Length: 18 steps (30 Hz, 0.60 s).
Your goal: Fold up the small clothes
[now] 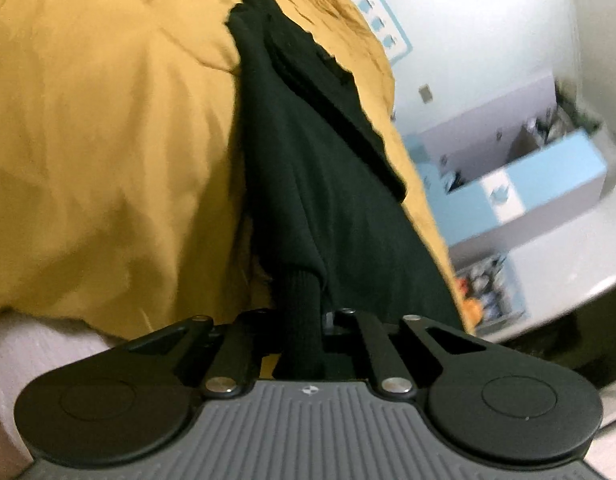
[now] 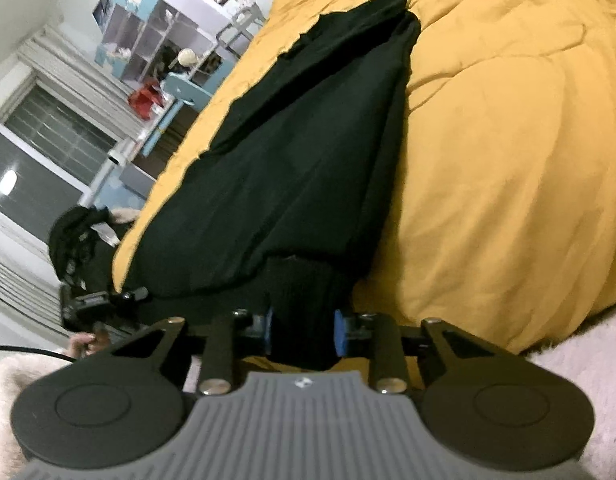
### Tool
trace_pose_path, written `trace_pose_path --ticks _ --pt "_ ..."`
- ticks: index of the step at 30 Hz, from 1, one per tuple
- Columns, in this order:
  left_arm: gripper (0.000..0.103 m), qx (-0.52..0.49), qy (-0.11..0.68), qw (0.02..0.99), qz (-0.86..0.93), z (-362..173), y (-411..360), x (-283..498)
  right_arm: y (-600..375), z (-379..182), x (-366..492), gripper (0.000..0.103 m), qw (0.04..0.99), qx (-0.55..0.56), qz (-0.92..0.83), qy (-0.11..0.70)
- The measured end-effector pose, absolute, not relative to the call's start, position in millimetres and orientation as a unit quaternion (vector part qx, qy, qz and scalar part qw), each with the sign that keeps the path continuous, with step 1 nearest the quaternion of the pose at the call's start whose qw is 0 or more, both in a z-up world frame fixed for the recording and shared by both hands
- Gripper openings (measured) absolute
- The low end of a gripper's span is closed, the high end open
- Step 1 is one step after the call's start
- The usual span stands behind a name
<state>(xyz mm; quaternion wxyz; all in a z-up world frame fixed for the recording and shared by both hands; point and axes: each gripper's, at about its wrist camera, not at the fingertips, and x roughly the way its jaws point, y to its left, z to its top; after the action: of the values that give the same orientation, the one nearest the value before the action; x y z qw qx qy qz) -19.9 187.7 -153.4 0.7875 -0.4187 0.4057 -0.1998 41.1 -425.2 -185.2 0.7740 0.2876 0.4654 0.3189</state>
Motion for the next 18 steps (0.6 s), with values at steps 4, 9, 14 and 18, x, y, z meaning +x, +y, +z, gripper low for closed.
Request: trace_pose_path --ticks 4,9,14,18 --pt "0.007 -0.435 0.35 0.798 -0.227 -131.0 188.3 -15.1 -429.5 -174.4 42.0 0.02 0.764 0.342 0.337 0.431" --pt "0.007 -0.43 0.295 0.819 -0.24 -91.6 176.9 10.7 -424.2 -154.6 56.6 0.017 0.764 0.386 0.349 0.382" --pt "0.007 -0.465 0.271 0.807 -0.244 -82.7 176.6 43.6 -414.5 -142.9 87.7 0.017 0.753 0.437 0.345 0.351" --pt "0.007 -0.463 0.261 0.813 -0.237 -77.6 185.6 74.2 -413.3 -130.3 135.9 0.016 0.748 0.474 0.328 0.329"
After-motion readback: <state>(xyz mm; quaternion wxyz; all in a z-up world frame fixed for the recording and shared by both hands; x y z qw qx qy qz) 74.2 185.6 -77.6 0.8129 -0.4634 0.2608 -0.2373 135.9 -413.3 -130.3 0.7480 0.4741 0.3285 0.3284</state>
